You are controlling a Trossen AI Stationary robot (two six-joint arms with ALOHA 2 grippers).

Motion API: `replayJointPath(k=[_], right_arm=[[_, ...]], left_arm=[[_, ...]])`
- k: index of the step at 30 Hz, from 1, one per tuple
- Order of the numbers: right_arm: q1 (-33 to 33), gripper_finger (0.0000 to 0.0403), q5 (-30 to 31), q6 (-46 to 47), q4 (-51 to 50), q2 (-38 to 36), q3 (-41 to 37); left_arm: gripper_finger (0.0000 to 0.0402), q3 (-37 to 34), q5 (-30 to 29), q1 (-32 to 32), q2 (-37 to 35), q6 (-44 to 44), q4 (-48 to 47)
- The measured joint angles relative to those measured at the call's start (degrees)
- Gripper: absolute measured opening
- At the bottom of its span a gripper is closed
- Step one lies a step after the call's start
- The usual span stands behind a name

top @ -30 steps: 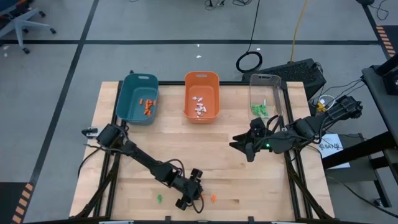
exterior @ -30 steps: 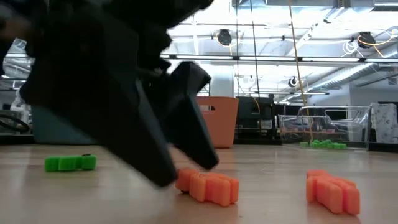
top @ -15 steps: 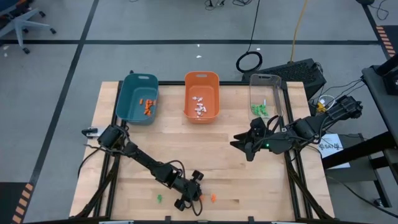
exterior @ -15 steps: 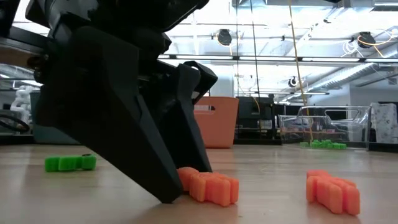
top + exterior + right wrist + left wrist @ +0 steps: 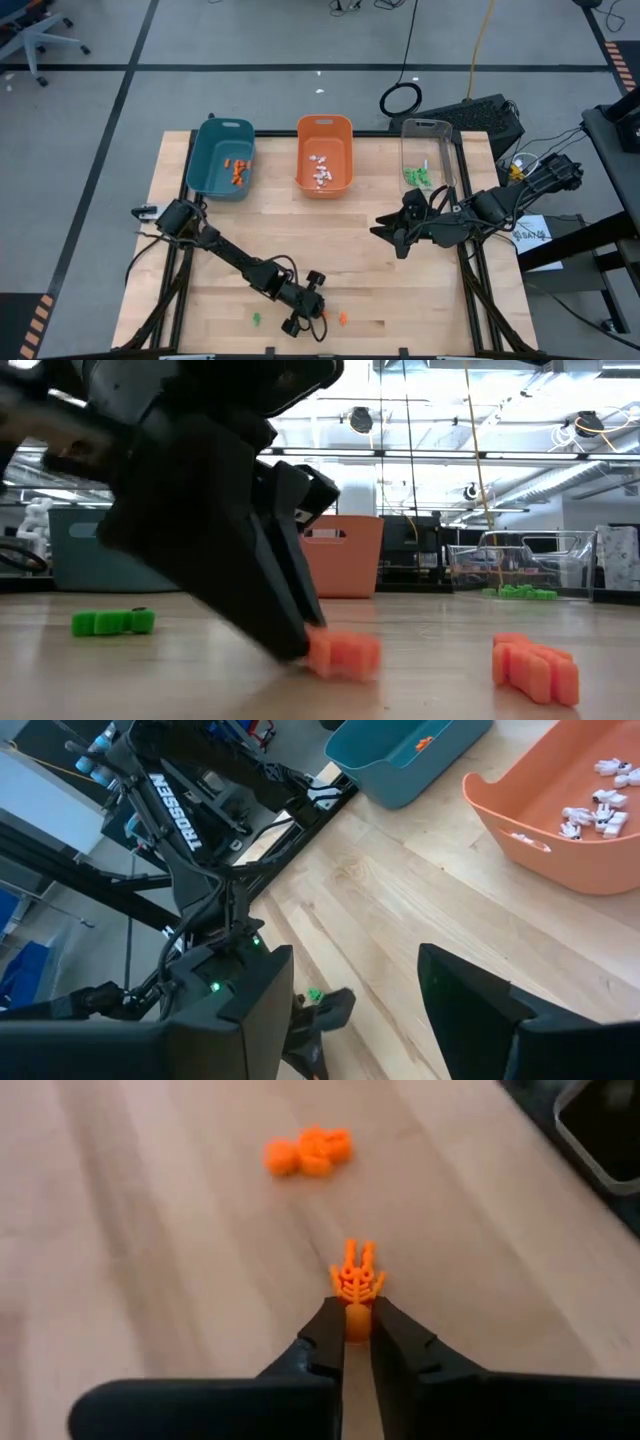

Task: Sort Halloween decoration
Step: Put the orange skeleton toy into the blue bin

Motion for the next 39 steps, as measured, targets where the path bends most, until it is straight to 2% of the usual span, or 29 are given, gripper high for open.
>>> replayJointPath(k=[4,18,28,33,39], right_arm=[[0.0,0.0200,0.0,0.0,0.0,0.0,0.0],[0.0,0.0200,1.5,0.1,0.0,0.0,0.0],[0.0,0.0200,3.1,-0.1,1.5,0.8,0.0],[0.0,0.0200,3.1,-0.1,2.2,3.4,0.0],[0.0,0.0200,2.8,0.0,5.7,7.1,0.0]], left_arm=[[0.0027,0.0,-0.2,0.2,-3.8,-2.4,-1.1],[0.0028,0.0,-4.9,2.3,-25.5,-4.4,-19.7],[0.0028,0.0,-5.6,2.4,-43.8,-15.9,-19.5],[0.0028,0.0,-10.0,1.6,-51.0,-20.2,-19.5],[0.0028,0.0,-17.3,1.5,-57.8,-34.6,-19.5]])
